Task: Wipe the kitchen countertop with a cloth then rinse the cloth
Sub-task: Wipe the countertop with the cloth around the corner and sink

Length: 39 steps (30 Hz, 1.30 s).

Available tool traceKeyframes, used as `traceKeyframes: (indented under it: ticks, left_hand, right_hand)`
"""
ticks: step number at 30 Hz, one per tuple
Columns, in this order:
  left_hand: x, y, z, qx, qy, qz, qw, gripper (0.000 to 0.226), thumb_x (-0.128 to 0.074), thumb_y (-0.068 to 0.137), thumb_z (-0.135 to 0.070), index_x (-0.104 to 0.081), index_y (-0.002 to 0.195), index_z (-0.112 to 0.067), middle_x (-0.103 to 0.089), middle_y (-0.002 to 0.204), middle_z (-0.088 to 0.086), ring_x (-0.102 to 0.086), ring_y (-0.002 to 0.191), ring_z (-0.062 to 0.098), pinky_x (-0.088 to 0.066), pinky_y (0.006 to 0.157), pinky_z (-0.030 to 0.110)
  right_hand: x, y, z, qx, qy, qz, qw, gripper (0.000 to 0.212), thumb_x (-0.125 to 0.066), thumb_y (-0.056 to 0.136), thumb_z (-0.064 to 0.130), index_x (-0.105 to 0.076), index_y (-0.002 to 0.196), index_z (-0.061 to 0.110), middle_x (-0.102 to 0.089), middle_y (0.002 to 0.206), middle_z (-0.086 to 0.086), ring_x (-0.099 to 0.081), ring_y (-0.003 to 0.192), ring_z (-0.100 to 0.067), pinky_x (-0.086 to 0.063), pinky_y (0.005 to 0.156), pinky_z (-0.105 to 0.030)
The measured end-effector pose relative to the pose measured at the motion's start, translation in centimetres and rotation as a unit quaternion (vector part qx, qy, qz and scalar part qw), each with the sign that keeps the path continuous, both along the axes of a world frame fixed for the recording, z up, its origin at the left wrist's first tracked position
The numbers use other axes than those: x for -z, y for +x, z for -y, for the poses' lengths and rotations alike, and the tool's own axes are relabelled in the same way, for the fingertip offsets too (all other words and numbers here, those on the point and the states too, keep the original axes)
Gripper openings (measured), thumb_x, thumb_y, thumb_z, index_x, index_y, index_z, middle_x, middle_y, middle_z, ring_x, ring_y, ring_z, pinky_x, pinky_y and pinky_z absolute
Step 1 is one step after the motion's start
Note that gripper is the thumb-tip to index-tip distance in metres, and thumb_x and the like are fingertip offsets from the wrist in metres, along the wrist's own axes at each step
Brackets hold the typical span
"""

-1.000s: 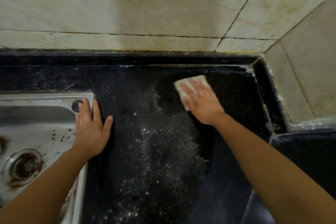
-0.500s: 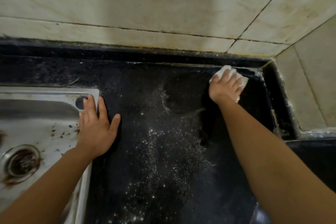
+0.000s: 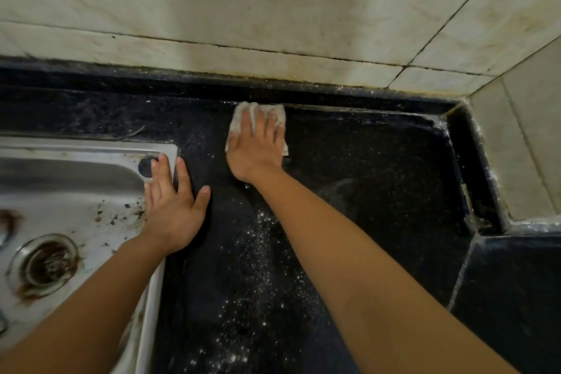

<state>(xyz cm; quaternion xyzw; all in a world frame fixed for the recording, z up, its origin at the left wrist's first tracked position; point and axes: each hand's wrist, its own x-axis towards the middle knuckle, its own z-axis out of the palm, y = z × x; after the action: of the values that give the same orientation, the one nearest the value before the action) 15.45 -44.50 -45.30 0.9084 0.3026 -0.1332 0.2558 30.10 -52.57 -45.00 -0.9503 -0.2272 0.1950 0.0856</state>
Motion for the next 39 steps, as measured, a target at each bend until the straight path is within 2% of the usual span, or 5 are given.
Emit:
traceKeyframes:
  ticks: [7,10,20,28,39]
  left_hand:
    - [-0.1,-0.1,0.0,-0.002,-0.003,-0.001,1.000,0.073,-0.028,0.097,-0.050,0.013,0.150,-0.020,0.030,0.154,0.006,0.030,0.139,0.015,0.016,0.113,0.033]
    - [-0.1,-0.1,-0.1,0.003,0.002,-0.003,1.000,0.073,-0.028,0.097,-0.050,0.012,0.150,-0.019,0.030,0.154,0.007,0.030,0.140,0.016,0.016,0.114,0.034]
    - [-0.5,-0.2,0.0,0.004,-0.001,0.002,1.000,0.073,-0.029,0.098,-0.049,0.010,0.151,-0.017,0.027,0.155,0.008,0.028,0.141,0.018,0.014,0.116,0.036]
    - [-0.5,-0.7,-0.2,0.007,-0.018,0.025,1.000,0.071,-0.029,0.099,-0.047,0.008,0.151,-0.016,0.025,0.155,0.007,0.026,0.141,0.017,0.012,0.117,0.036]
    - [-0.1,-0.8,-0.6,0.009,-0.020,0.064,0.998,0.065,-0.035,0.101,-0.025,0.006,0.150,-0.010,0.023,0.156,0.012,0.024,0.142,0.024,0.011,0.116,0.037]
  right_hand:
    - [-0.7,0.3,-0.3,-0.264,0.011,-0.023,0.964,0.054,-0.023,0.103,0.036,-0.005,0.153,0.034,0.010,0.162,-0.004,0.017,0.147,-0.026,0.013,0.117,-0.042]
    - [-0.6,1.6,3.3,-0.296,0.011,-0.011,0.955,0.052,-0.021,0.104,0.038,-0.005,0.153,0.037,0.008,0.162,-0.001,0.017,0.147,-0.021,0.012,0.118,-0.037]
    - [-0.8,3.7,20.8,0.021,-0.049,0.011,0.999,0.050,-0.010,0.102,0.046,0.001,0.151,0.043,0.009,0.162,0.002,0.013,0.148,-0.019,0.010,0.118,-0.036]
    - [-0.3,0.0,23.9,0.355,-0.064,0.022,0.932,0.055,-0.011,0.103,0.041,0.004,0.154,0.029,0.011,0.161,-0.009,0.014,0.147,-0.031,0.011,0.118,-0.045]
    - [0.1,-3.8,6.8,0.032,-0.012,0.001,0.999,0.054,-0.007,0.102,0.045,0.012,0.151,0.035,0.017,0.160,-0.008,0.025,0.144,-0.030,0.018,0.116,-0.044]
